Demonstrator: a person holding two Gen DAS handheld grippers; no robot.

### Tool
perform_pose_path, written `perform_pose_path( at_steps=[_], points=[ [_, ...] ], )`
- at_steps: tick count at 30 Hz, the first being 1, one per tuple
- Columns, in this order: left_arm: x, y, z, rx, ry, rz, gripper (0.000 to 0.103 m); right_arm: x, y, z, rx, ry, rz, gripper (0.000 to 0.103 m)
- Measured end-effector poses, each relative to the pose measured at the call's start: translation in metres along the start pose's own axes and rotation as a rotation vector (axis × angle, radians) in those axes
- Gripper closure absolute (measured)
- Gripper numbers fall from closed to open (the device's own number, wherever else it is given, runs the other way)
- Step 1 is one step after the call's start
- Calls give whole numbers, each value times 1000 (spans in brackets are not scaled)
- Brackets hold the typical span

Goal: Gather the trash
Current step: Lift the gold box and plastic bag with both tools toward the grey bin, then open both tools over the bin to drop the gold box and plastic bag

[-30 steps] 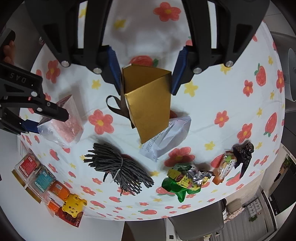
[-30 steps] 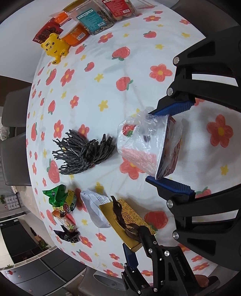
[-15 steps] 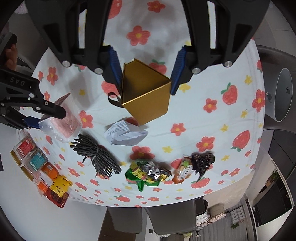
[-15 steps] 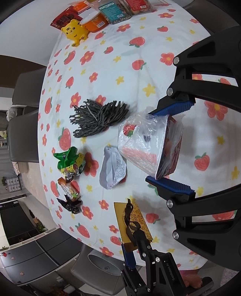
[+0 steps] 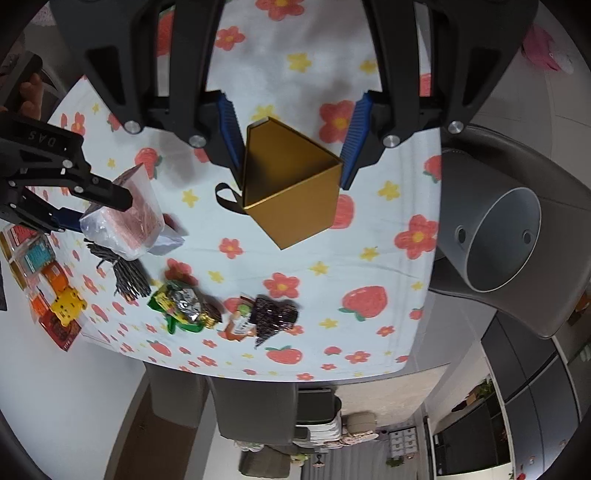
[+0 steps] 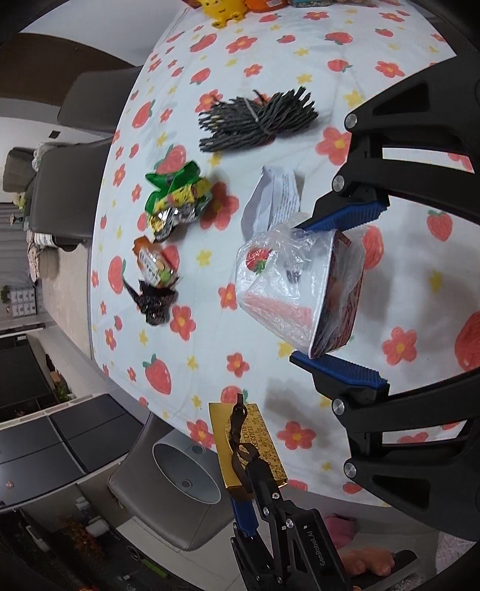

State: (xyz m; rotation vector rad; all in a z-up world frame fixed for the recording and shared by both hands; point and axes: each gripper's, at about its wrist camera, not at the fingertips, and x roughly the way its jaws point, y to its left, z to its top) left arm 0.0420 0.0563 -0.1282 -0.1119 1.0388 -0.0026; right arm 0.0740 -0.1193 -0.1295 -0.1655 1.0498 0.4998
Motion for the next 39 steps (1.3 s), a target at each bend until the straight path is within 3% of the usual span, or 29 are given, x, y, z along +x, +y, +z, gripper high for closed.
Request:
perform_pose_path(
  at_steps=[14, 24, 34, 39],
  points=[
    [-47, 161, -3, -230, -75, 163, 54, 38, 157, 80, -241, -25, 150, 44],
    [-75, 276, 5, -317, -131, 266, 54, 75, 286, 151, -366, -73, 257, 44],
    [-69, 341, 20, -358, -140, 272, 54, 123, 358, 214, -408, -43, 287, 44],
    [-59, 351, 27, -356, -127, 258, 54, 148, 370, 229, -409, -4, 275, 35]
  ],
)
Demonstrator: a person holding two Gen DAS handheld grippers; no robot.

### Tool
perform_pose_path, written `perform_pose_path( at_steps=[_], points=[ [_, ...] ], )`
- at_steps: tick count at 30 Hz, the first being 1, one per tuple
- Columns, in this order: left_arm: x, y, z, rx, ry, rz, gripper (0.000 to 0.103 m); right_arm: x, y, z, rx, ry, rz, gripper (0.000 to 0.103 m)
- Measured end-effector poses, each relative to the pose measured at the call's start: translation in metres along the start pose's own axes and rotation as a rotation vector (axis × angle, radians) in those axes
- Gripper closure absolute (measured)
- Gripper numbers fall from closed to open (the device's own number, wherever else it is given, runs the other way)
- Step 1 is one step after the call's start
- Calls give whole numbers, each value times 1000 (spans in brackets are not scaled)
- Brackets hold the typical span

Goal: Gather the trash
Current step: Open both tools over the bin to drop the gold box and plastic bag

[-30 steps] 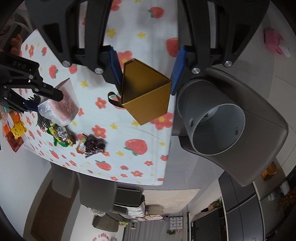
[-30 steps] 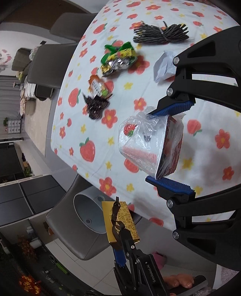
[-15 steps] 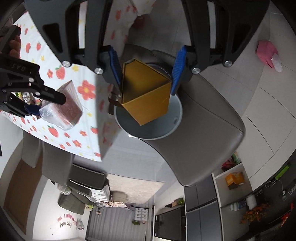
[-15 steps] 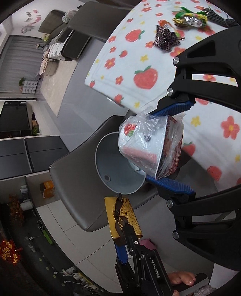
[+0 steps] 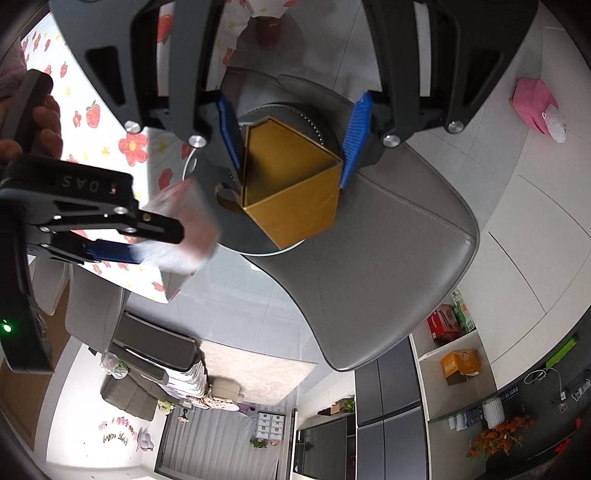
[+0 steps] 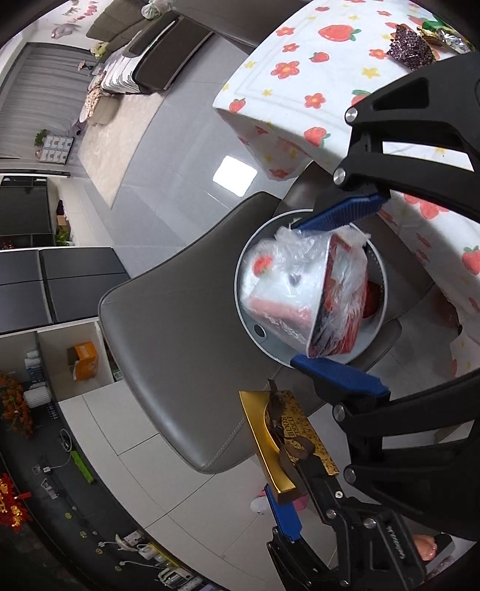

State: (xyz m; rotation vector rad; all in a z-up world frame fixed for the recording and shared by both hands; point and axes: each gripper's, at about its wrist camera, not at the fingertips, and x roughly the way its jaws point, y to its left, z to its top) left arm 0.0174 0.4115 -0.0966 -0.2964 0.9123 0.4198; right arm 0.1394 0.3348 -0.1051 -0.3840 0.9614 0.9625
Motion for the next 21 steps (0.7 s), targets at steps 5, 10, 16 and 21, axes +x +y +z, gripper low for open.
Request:
perform_pose_path(
  at_steps=[5, 10, 16, 21],
  points=[
    [15, 1, 7, 9, 16, -21, 54, 7, -5, 1, 10, 5, -19, 35],
    [28, -7, 12, 29, 23, -44, 54, 5, -12, -2, 25, 6, -51, 35],
    [49, -17, 20, 68, 56, -44, 51, -8, -29, -16, 66, 9, -85, 35],
    [58, -26, 21, 97, 73, -37, 41, -21, -43, -29, 107, 8, -109, 35]
  ],
)
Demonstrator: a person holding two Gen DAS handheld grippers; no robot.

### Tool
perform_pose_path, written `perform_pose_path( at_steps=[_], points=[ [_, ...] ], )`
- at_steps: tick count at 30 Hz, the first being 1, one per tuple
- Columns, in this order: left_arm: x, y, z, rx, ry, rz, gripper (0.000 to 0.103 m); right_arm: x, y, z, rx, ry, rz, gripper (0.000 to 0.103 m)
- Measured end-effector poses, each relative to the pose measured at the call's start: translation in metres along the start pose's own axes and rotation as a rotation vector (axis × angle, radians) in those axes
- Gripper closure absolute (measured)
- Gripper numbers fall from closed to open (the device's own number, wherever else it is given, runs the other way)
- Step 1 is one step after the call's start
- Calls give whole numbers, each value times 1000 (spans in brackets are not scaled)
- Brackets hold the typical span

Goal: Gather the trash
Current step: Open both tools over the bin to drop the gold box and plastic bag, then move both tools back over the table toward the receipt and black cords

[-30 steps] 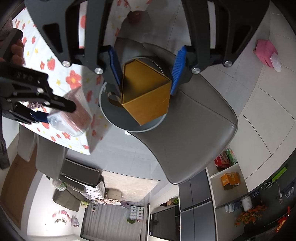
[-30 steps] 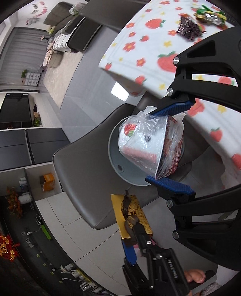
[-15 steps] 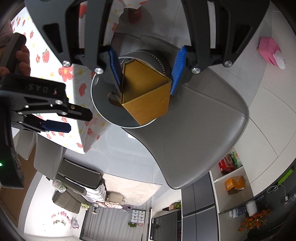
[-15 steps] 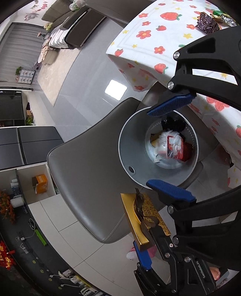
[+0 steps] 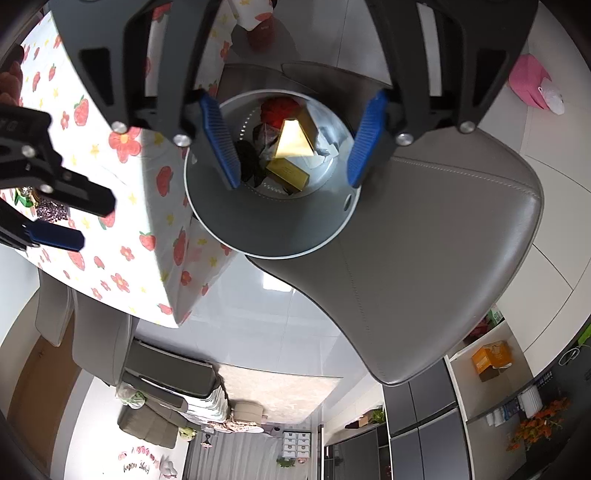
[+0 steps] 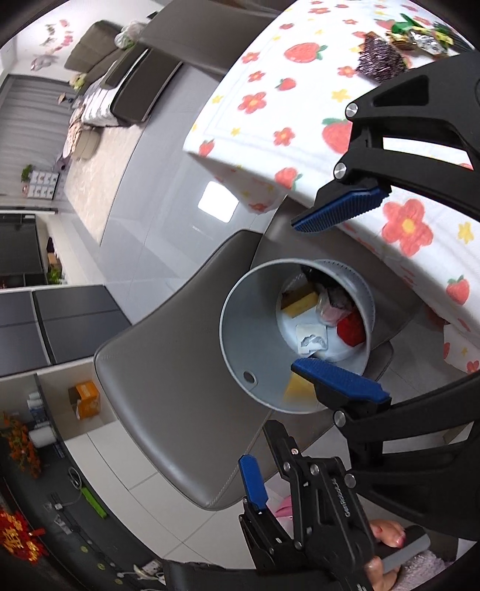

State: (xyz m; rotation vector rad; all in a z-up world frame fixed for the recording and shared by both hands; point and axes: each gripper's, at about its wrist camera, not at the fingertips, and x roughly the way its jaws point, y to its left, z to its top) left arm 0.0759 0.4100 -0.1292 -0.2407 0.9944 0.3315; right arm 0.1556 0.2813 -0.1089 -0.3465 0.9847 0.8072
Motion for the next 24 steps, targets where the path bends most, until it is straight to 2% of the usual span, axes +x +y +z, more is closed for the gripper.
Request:
perform_pose_path(
  at_steps=[4, 12, 18, 24],
  points=[
    [-1, -9, -1, 12, -1, -13, 39, -10, -10, -11, 26, -5, -14, 35],
    [-20, -54, -11, 82, -15, -51, 37, -44, -42, -45, 85, -40, -54, 35],
    [-39, -115, -24, 141, -28, -94, 37, -82, -86, -89, 146, -68, -93, 35],
    [-52, -199, -42, 213, -23, -140, 37, -129, -147, -147, 218, -78, -176, 35]
  ],
)
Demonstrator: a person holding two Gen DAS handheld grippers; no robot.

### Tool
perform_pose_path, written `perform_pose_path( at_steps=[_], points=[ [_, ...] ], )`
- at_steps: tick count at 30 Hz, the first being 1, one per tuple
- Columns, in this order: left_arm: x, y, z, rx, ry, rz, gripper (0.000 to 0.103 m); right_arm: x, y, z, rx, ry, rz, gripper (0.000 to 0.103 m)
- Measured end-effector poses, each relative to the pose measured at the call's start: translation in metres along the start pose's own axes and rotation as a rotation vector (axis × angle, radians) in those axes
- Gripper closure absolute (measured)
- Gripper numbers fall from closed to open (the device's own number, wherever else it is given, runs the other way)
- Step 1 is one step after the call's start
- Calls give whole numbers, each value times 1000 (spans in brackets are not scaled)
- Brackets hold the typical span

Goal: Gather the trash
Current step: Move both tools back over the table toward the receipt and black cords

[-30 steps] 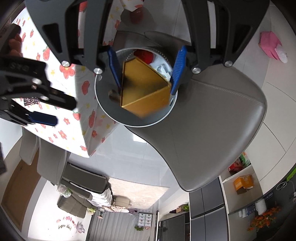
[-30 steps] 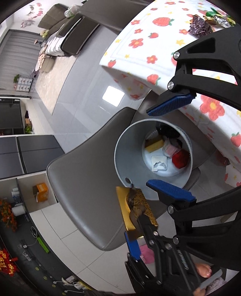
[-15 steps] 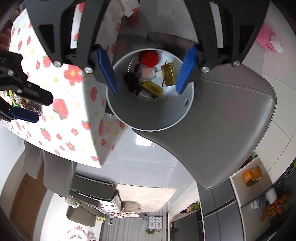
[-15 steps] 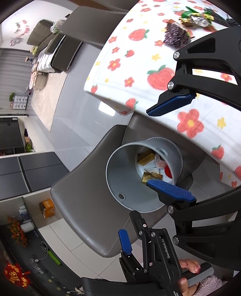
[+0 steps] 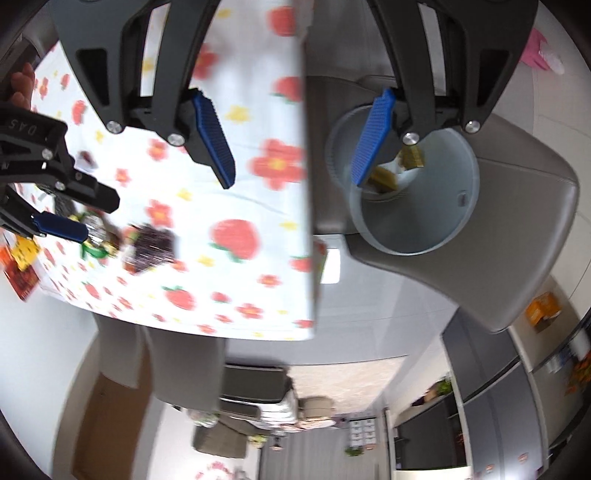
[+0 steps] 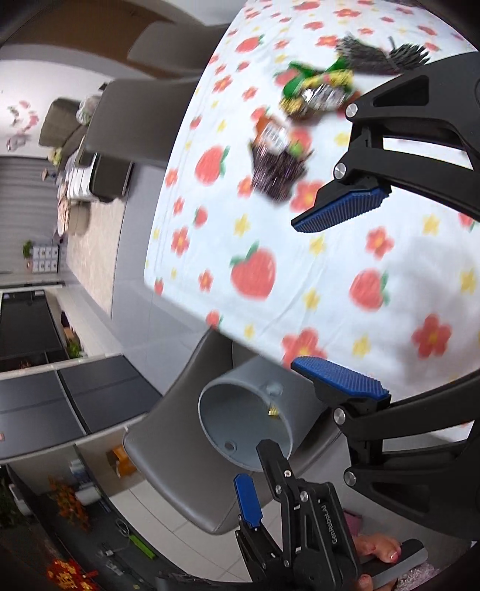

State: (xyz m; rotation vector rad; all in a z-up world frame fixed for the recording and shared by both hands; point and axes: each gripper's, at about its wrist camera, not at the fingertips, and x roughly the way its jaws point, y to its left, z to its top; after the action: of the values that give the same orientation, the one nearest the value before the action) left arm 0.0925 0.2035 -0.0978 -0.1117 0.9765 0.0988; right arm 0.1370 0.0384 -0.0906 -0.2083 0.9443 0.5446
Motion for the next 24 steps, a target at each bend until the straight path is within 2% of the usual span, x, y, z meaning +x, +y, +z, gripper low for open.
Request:
perform_pose_path(
  at_steps=[8, 14, 18, 24],
  points=[
    [4, -126, 0, 133, 13, -114, 37, -60, -127, -52, 140, -26, -154, 35],
    [12, -211, -4, 240, 25, -193, 37, -87, -205, -89, 248, -25, -241, 35],
    [27, -259, -10, 303, 53, -238, 37, -93, -242, -110, 298, -13, -271, 38],
    [50, -305, -20, 360, 93, -273, 37, -83, -275, -135, 336, 29, -293, 43]
  ],
)
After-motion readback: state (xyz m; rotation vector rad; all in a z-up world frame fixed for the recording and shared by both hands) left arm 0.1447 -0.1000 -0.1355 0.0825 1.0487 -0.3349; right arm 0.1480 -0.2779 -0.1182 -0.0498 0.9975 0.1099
